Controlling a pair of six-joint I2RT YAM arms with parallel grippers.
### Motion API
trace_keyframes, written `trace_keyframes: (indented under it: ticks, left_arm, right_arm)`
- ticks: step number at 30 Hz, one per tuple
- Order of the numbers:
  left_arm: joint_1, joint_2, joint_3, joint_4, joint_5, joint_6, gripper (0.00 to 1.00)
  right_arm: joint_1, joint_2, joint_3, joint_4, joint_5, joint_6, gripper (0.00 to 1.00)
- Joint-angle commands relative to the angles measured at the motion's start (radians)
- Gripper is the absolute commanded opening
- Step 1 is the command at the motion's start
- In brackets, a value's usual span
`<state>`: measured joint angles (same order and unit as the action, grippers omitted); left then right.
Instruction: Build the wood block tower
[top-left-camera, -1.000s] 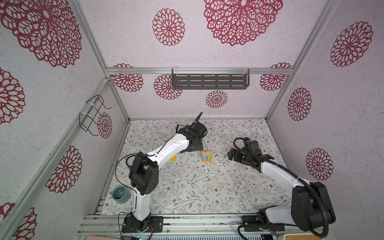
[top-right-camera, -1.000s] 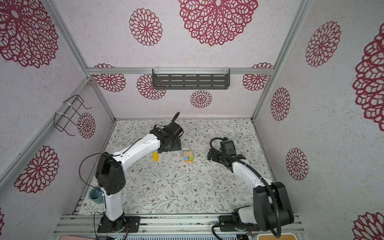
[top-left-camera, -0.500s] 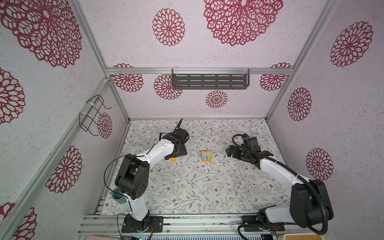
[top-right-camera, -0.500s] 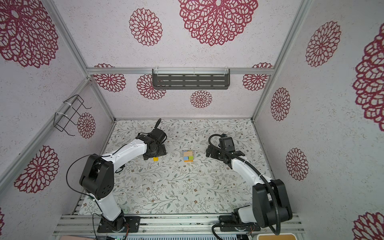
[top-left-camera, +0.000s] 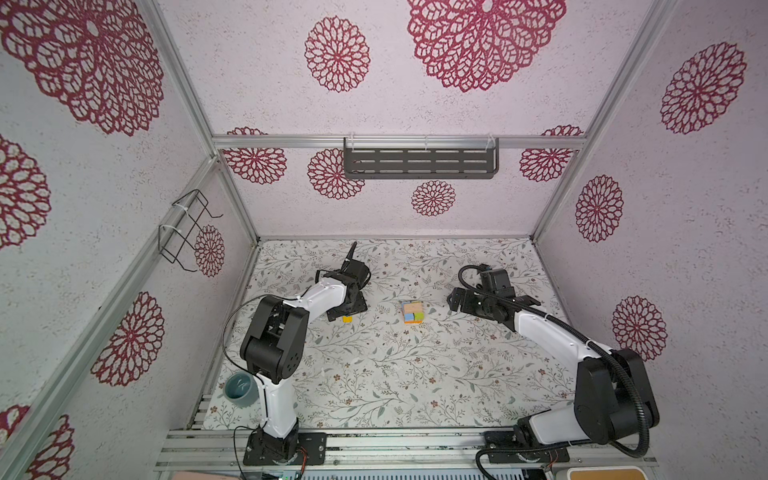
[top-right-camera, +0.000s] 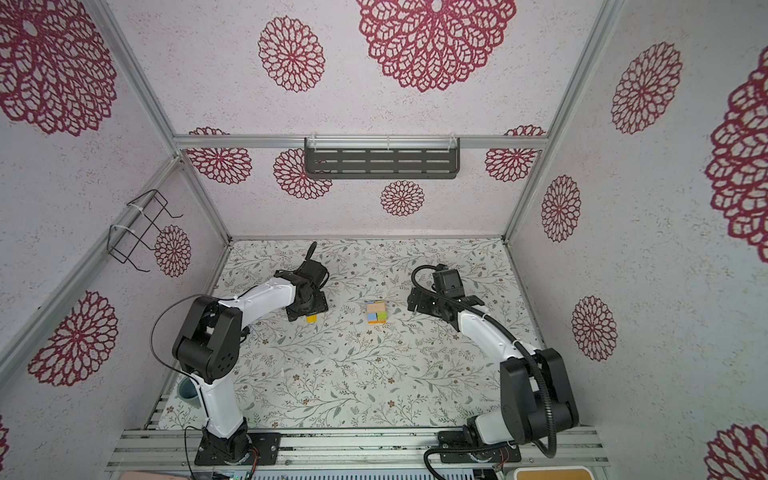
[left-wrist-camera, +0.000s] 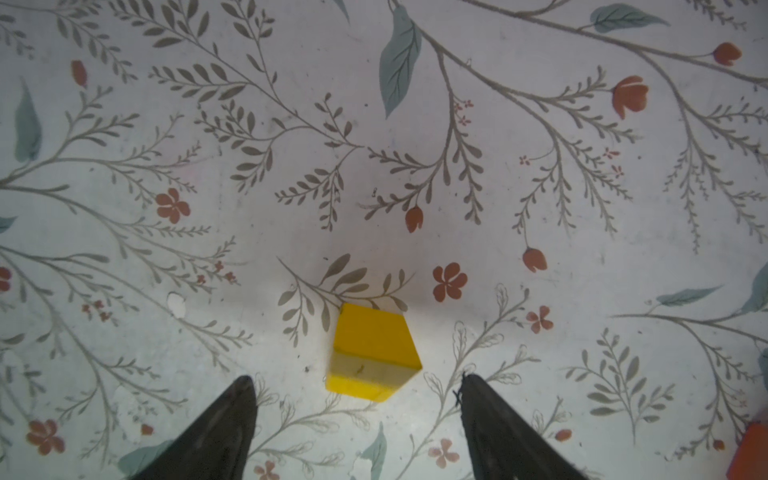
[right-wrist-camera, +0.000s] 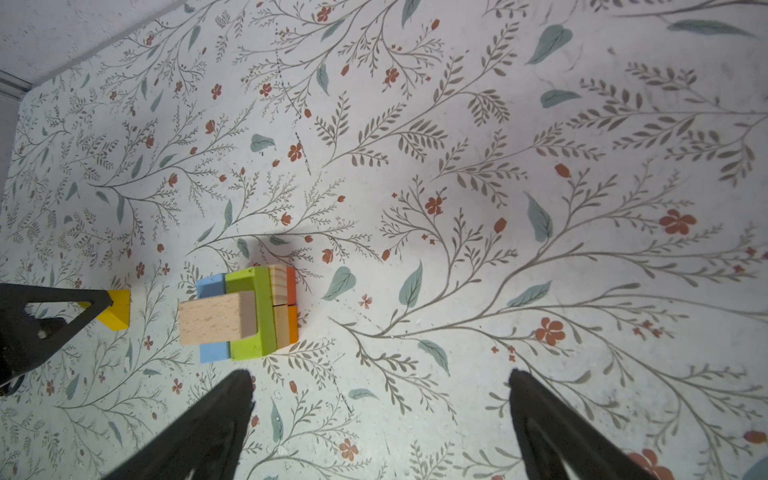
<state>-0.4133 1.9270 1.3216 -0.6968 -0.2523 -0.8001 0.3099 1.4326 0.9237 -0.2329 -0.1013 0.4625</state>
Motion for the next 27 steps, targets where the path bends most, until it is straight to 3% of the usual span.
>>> trace_keyframes:
  ticks: [1,6,12,19,24,27]
  left_arm:
    - [0.015,0.024,-0.018,0.068,0.024,0.012,0.75]
    - [0.02,0.027,-0.031,0.103,0.038,0.014,0.63]
    - [0.026,0.081,-0.048,0.127,0.05,0.015,0.62]
    - [0.035,0.063,-0.081,0.168,0.071,0.019,0.38]
    - [0.036,-0.011,-0.114,0.206,0.112,0.035,0.09]
    - [0.038,-0.064,-0.149,0.261,0.177,0.049,0.03]
  right_arm:
    - [0.006,0.005,0.023,-0.007,0.015,-0.021,0.99]
    - [0.009,0.006,0.03,-0.015,0.02,-0.024,0.99]
    - [0.012,0.005,0.037,-0.023,0.022,-0.024,0.99]
    - [0.023,-0.013,0.034,-0.019,0.022,-0.039,0.99]
    - [0.024,-0.018,0.038,-0.018,0.008,-0.045,0.99]
    - [0.024,-0.01,0.045,-0.014,-0.033,-0.056,0.99]
